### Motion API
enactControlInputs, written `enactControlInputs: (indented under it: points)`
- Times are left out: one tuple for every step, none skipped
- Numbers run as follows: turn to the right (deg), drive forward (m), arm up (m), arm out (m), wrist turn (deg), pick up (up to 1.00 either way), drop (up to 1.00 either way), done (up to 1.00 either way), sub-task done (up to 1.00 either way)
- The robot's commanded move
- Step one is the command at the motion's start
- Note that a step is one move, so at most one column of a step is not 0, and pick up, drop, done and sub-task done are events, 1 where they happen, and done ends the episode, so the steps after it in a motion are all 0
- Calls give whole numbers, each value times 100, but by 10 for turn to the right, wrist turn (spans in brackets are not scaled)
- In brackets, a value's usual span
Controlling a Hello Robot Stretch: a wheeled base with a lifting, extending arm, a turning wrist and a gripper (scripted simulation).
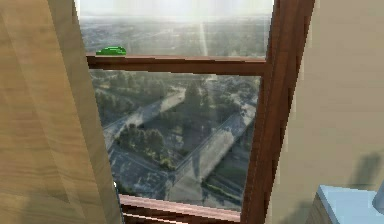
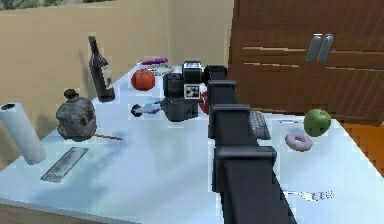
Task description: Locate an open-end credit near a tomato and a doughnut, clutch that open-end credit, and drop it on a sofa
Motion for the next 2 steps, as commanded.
enactControlInputs:
  points:
    - [0,0,0,0,-450,0,0,0,0]
    - [0,0,0,0,-450,0,0,0,0]
